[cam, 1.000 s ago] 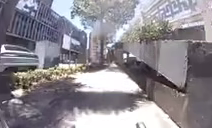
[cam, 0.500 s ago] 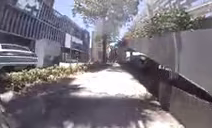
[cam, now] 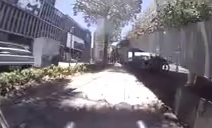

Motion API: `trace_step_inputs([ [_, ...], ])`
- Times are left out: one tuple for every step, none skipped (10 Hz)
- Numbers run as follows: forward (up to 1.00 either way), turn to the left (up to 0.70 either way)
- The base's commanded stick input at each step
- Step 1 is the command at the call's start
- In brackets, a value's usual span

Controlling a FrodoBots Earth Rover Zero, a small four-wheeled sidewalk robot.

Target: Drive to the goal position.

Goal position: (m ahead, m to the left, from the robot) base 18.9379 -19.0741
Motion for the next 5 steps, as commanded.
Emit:
trace_step_inputs([
  [0.7, -0.14],
  [0.7, -0.14],
  [0.7, -0.14],
  [0.7, -0.14],
  [0.7, 0.0],
])
